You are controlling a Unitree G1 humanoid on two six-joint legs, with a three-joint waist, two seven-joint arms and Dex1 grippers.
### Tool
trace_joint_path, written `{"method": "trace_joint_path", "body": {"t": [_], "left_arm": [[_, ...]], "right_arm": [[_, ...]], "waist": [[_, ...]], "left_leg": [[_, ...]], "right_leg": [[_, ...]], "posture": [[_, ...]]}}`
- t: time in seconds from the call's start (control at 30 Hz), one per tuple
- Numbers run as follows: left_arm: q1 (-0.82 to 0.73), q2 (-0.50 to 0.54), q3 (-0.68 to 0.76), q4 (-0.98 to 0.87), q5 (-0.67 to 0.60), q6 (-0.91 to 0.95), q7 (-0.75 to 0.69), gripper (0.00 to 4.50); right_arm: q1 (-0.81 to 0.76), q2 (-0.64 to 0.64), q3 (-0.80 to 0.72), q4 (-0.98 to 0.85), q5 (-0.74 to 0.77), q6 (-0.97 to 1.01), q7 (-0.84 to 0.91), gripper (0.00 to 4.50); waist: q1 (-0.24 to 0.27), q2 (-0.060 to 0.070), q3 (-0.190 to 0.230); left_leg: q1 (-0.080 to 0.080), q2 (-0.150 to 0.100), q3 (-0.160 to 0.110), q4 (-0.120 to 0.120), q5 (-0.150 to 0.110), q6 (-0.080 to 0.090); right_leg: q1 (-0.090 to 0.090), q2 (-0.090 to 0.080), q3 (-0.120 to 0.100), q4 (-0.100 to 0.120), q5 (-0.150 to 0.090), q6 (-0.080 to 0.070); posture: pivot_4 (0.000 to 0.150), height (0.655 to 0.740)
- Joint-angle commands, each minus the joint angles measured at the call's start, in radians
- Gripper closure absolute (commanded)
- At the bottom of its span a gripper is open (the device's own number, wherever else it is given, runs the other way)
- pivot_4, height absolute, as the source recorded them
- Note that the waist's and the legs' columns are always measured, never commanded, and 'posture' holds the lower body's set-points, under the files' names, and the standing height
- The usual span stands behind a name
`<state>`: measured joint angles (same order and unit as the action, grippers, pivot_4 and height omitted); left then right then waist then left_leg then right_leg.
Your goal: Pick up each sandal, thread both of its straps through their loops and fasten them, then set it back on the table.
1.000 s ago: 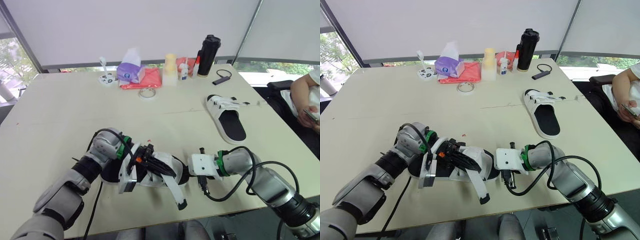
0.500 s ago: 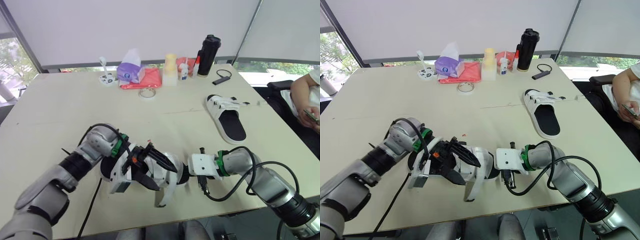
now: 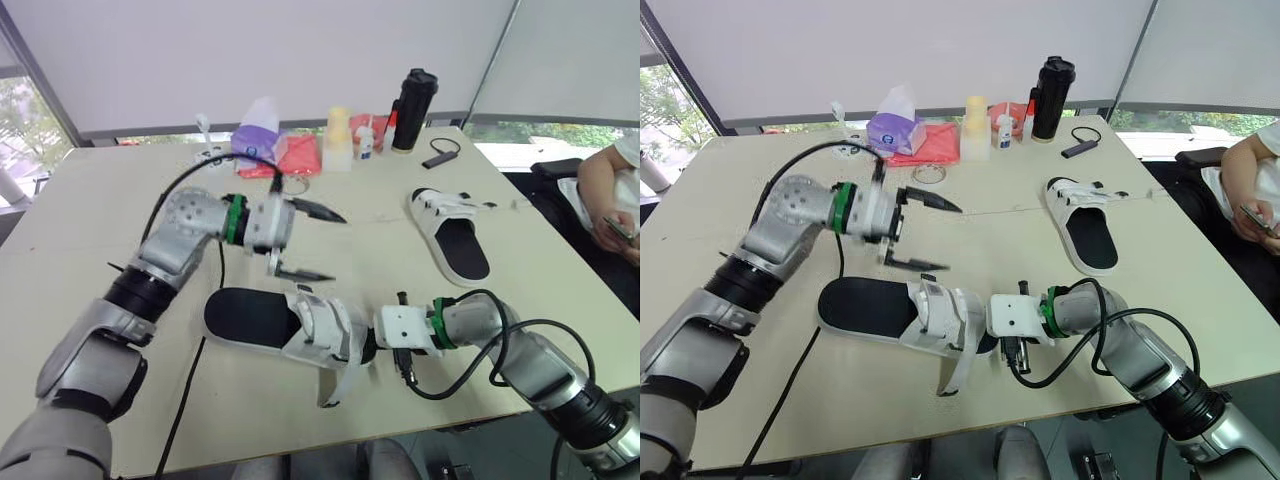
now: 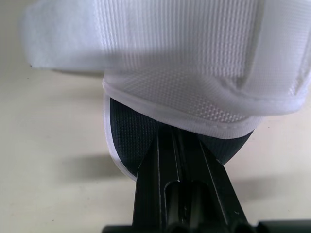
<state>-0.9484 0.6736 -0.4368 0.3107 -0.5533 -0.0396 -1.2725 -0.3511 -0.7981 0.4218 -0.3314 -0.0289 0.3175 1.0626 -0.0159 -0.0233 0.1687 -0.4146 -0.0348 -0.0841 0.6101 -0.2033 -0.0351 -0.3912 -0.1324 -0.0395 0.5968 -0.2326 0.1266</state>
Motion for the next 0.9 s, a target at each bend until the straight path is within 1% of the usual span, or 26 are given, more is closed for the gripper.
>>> {"method": "trace_joint_path", "body": {"t": [0.03, 0.07, 0.1, 0.17, 0.23, 0.4, 0.5, 0.6, 0.7, 0.8, 0.9], "left_arm": [[-0.061, 0.008, 0.122, -0.005, -0.116, 0.346, 0.006, 0.04], [-0.074, 0.008, 0.145, 0.017, -0.120, 0.406, 0.005, 0.04], [-0.074, 0.038, 0.164, 0.044, -0.128, 0.474, -0.037, 0.04], [-0.024, 0.103, 0.187, 0.032, -0.123, 0.534, -0.116, 0.04], [0.046, 0.163, 0.191, -0.017, -0.084, 0.536, -0.164, 0.04], [0.203, 0.279, 0.257, -0.067, -0.033, 0.538, -0.216, 0.04], [0.279, 0.337, 0.298, -0.073, -0.025, 0.550, -0.246, 0.04], [0.377, 0.395, 0.350, -0.141, -0.061, 0.599, -0.289, 0.04], [0.487, 0.441, 0.399, -0.260, -0.119, 0.679, -0.321, 0.04], [0.655, 0.482, 0.478, -0.460, -0.270, 0.846, -0.313, 0.04], [0.762, 0.455, 0.546, -0.593, -0.377, 0.954, -0.221, 0.04]], "right_arm": [[0.021, -0.006, 0.037, 0.107, -0.081, 0.044, -0.021, 4.50], [0.019, -0.003, 0.038, 0.107, -0.082, 0.044, -0.023, 4.50], [0.009, 0.004, 0.041, 0.109, -0.086, 0.037, -0.026, 4.50], [-0.014, 0.017, 0.050, 0.114, -0.103, 0.023, -0.037, 4.50], [-0.030, 0.022, 0.055, 0.113, -0.112, 0.012, -0.031, 4.50], [-0.069, 0.027, 0.068, 0.132, -0.147, -0.036, -0.035, 4.50], [-0.086, 0.036, 0.064, 0.135, -0.146, -0.046, -0.028, 4.50], [-0.099, 0.039, 0.059, 0.127, -0.138, -0.051, -0.019, 4.50], [-0.106, 0.037, 0.058, 0.129, -0.138, -0.058, -0.014, 4.50], [-0.107, 0.032, 0.064, 0.144, -0.148, -0.075, -0.014, 4.50], [-0.110, 0.040, 0.064, 0.158, -0.149, -0.080, -0.023, 4.50]], "waist": [[0.001, 0.000, 0.000], [0.001, 0.000, 0.001], [0.001, 0.000, 0.001], [-0.007, 0.000, 0.001], [-0.023, 0.001, 0.001], [-0.020, 0.002, 0.002], [-0.022, 0.003, 0.003], [-0.022, 0.004, 0.003], [-0.022, 0.005, 0.004], [-0.025, 0.006, 0.005], [-0.022, 0.008, 0.006]], "left_leg": [[0.000, 0.000, 0.000, 0.000, 0.000, 0.000], [0.000, 0.000, -0.001, 0.000, 0.000, 0.000], [-0.001, 0.000, -0.001, 0.000, 0.000, 0.000], [-0.001, -0.001, 0.000, 0.000, 0.001, 0.002], [-0.001, 0.000, 0.001, -0.002, 0.002, 0.003], [-0.001, 0.001, 0.000, -0.004, 0.002, 0.003], [-0.004, 0.002, 0.000, -0.004, 0.000, 0.000], [-0.006, 0.005, 0.001, -0.004, 0.000, 0.000], [-0.008, 0.005, 0.001, -0.004, 0.000, 0.000], [-0.011, 0.006, 0.002, -0.004, 0.000, 0.000], [-0.011, 0.006, 0.002, -0.004, 0.000, 0.000]], "right_leg": [[0.000, 0.000, 0.000, 0.000, 0.000, 0.000], [-0.001, 0.000, 0.000, 0.000, 0.000, 0.000], [-0.001, 0.000, -0.001, 0.000, 0.000, 0.000], [-0.003, 0.001, -0.001, 0.001, 0.000, 0.000], [-0.005, 0.000, -0.001, 0.001, 0.000, 0.000], [-0.007, 0.000, -0.001, 0.002, 0.000, -0.001], [-0.014, 0.000, -0.001, 0.002, 0.001, -0.002], [-0.016, 0.000, -0.001, 0.001, 0.001, -0.002], [-0.018, -0.001, -0.001, 0.001, 0.001, -0.002], [-0.019, -0.001, -0.001, 0.001, 0.002, -0.003], [-0.019, -0.001, -0.001, 0.002, 0.002, -0.003]], "posture": [[0.150, 0.7400], [0.150, 0.7400], [0.150, 0.7400], [0.150, 0.7400], [0.150, 0.7400], [0.150, 0.7400], [0.150, 0.7400], [0.150, 0.7400], [0.150, 0.7400], [0.150, 0.7400], [0.150, 0.7400]]}}
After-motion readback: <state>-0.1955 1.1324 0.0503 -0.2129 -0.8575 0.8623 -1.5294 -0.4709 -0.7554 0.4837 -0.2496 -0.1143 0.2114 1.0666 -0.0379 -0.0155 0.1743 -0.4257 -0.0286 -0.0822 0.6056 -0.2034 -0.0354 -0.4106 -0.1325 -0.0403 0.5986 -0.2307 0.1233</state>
